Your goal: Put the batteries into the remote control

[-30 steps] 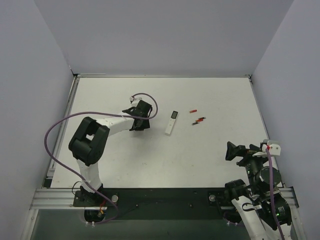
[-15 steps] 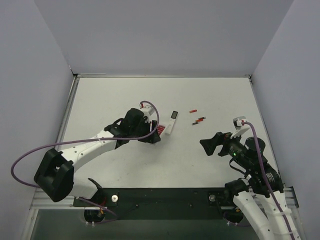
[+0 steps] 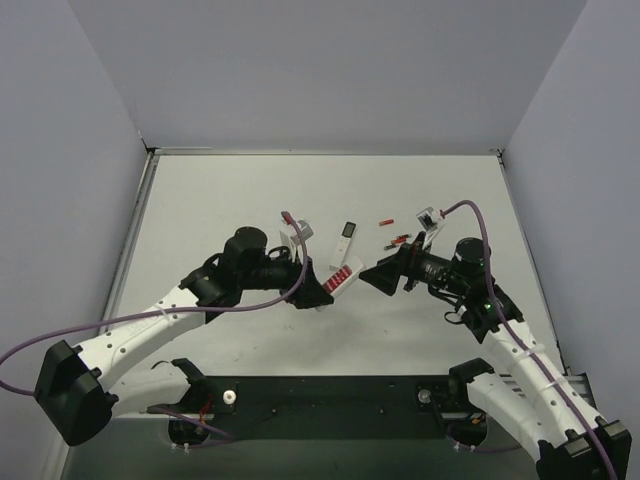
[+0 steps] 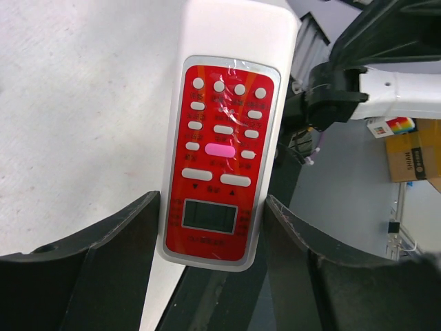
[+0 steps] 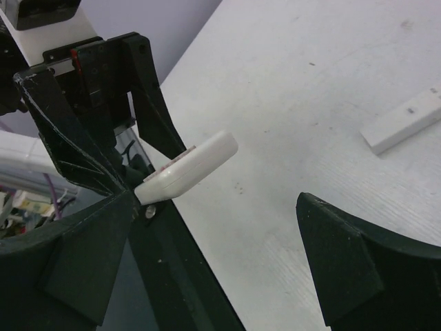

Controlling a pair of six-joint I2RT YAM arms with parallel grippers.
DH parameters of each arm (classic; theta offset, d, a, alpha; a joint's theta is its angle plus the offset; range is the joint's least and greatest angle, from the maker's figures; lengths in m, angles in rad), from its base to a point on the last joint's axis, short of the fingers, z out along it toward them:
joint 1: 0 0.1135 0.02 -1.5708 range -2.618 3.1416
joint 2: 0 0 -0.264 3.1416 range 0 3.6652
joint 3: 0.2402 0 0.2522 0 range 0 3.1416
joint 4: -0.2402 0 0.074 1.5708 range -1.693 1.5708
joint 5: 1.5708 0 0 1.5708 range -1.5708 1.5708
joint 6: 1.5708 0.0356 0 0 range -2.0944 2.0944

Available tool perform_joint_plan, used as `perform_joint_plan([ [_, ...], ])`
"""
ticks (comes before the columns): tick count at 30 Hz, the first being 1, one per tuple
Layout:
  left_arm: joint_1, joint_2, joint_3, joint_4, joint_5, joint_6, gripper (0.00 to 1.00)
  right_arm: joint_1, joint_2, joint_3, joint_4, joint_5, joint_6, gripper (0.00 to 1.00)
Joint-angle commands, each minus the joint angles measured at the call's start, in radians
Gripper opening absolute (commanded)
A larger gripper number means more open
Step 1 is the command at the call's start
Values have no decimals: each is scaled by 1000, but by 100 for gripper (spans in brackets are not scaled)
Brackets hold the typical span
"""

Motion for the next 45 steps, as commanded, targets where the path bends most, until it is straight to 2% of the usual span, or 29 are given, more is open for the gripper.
perform_joint_plan([
  [1, -7, -47, -5, 123, 94, -32, 28, 37, 62, -22, 323, -179, 119, 100],
  [7, -18, -73, -11, 201, 137, -69, 28, 87, 122, -14, 429, -236, 147, 100],
  [10, -22, -73, -11, 228, 152, -81, 28, 109, 142, -11, 478, -247, 179, 96],
  [16, -25, -71, -14, 265, 163, -99, 28, 118, 159, -36, 607, -267, 278, 78],
  [19, -25, -64, -22, 264, 152, -96, 28, 121, 157, -42, 643, -259, 315, 61],
  [20, -24, -65, -25, 264, 143, -96, 31, 121, 156, -44, 644, -258, 321, 49],
  [22, -24, -68, -36, 273, 128, -95, 37, 120, 145, -45, 619, -241, 325, 37],
  [23, -25, -71, -37, 271, 100, -89, 50, 121, 142, -45, 602, -229, 322, 27],
  [26, -30, -103, -51, 251, 9, -47, 70, 120, 119, -39, 506, -164, 305, 16],
  [28, -41, -143, -71, 239, -102, -26, 78, 121, 96, -27, 378, -67, 291, 11],
  [29, -48, -157, -80, 238, -146, -4, 81, 121, 87, -22, 331, -28, 280, 5],
  [30, -71, -182, -88, 239, -191, 8, 85, 123, 70, -19, 287, 18, 276, 4],
  [34, -180, -234, -161, 323, -448, 98, 87, 124, 50, 37, -6, 235, 308, 0],
  [37, -272, -251, -235, 438, -597, 212, 90, 124, 53, 45, -123, 308, 406, 0],
  [40, -312, -239, -316, 589, -667, 304, 91, 126, 47, 25, -131, 339, 528, 0],
  [45, -337, -145, -390, 799, -693, 330, 92, 126, 25, -4, -131, 368, 654, 0],
])
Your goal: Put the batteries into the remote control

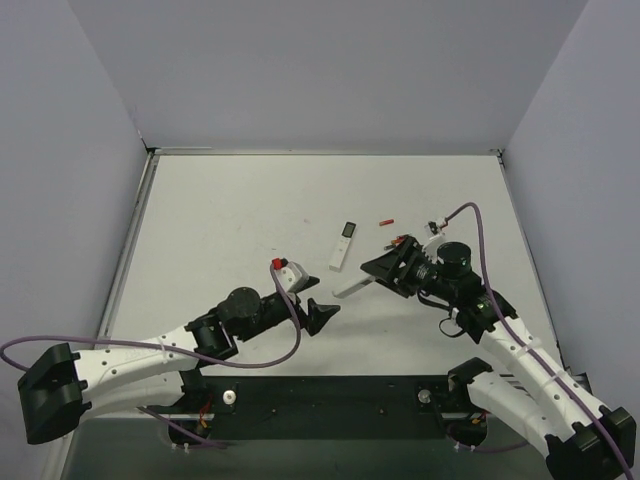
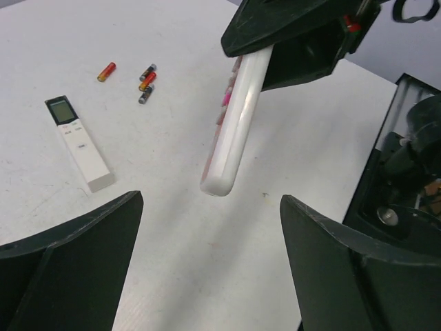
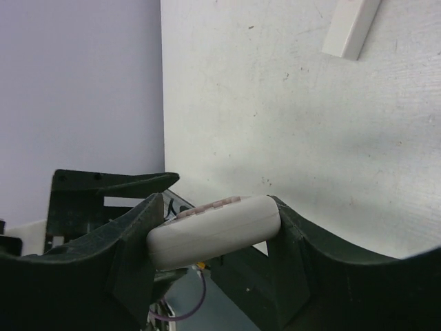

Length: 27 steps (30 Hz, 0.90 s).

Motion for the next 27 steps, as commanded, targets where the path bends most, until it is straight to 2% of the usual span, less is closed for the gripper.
perform_joint_plan([
  [1, -20, 84, -44, 292, -107, 84, 92, 7, -41, -4, -6, 64, 178, 0],
  [8, -28, 303, -104, 691, -96, 19, 92, 12, -76, -52, 47, 55, 319, 0],
  [14, -29, 461, -104, 965, -65, -7, 90, 15, -119, -98, 90, 61, 395, 0],
  [17, -28, 484, -104, 1026, -73, -8, 85, 15, -144, -110, 89, 61, 415, 0],
  [22, -28, 518, -76, 1037, -9, -20, 79, 15, -163, -141, 125, 38, 473, 0],
  [27, -26, 575, -67, 1130, 34, -54, 70, 16, -200, -168, 135, 46, 490, 0],
])
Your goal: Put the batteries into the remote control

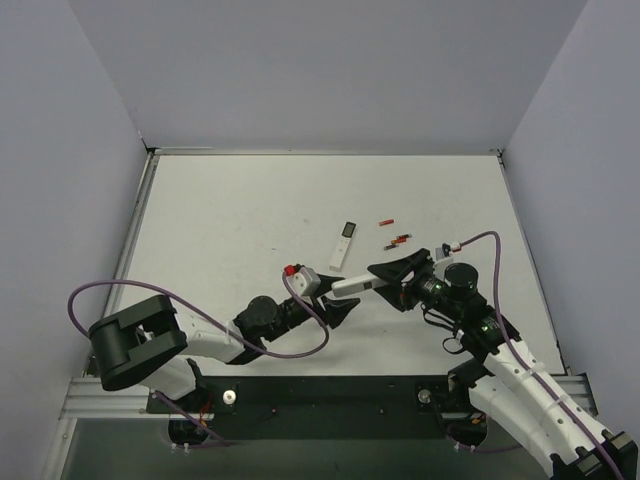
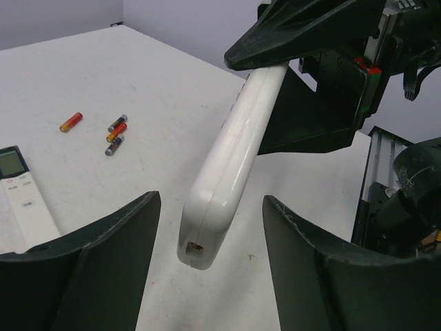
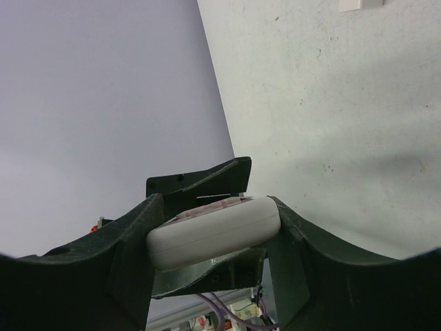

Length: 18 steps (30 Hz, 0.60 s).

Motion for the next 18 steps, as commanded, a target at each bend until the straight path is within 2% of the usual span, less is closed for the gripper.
perform_joint_plan([
  [1, -1, 45, 39, 271, 69, -52, 69, 10, -39, -17, 68, -9, 48, 0],
  [7, 7, 68, 48, 339, 92, -80, 49, 21, -79, -70, 96, 4, 106, 0],
  [18, 45, 22, 28, 388, 161, -104, 50, 59, -19, -61, 134, 0, 116, 0],
])
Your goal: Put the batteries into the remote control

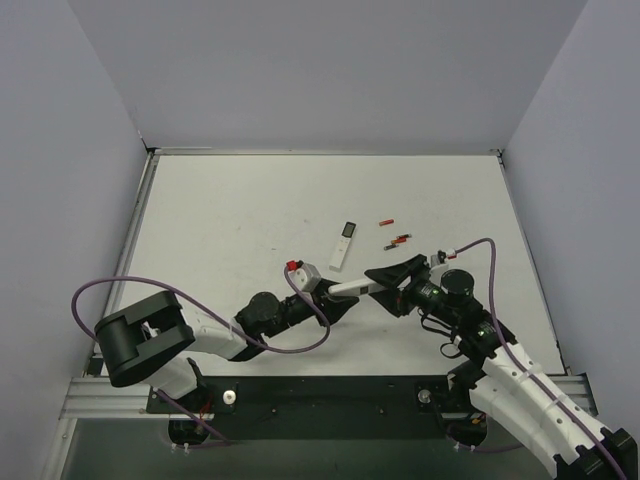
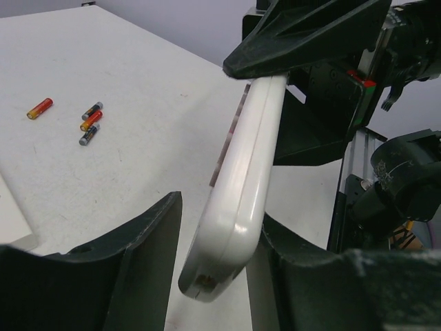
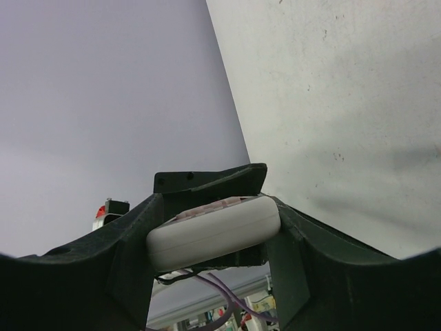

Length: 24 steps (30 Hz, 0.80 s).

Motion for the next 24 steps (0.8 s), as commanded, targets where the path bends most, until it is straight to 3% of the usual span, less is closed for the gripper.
perform_joint_plan([
  [1, 11, -42, 14, 379, 65, -28, 50, 42, 17, 12, 75, 4, 19, 0],
  [7, 16, -96, 4, 379, 145, -16, 49, 93, 1, 8, 32, 61, 22, 0],
  [11, 19, -103, 3, 376, 182, 4, 34, 94, -2, 31, -17, 60, 14, 0],
  [14, 22, -123, -9, 373, 200, -1, 18, 101, 23, 67, -48, 60, -15, 0],
  [16, 31, -142, -14, 335, 200, -8, 2, 102, 32, 75, -41, 57, -21, 5],
  [17, 34, -171, -17, 314, 197, -13, 0, 102, 40, 78, -38, 60, -26, 9],
  [18, 40, -185, -19, 286, 186, -25, 0, 102, 43, 83, -37, 61, -53, 20],
  [20, 60, -238, -16, 170, 174, -51, 0, 95, 57, 121, -66, 63, -107, 34],
  [21, 72, -258, -8, 124, 154, -94, 0, 90, 63, 141, -86, 61, -197, 49],
  [24, 138, -347, 9, -109, 133, -207, 0, 85, 93, 257, -190, 70, -387, 72],
])
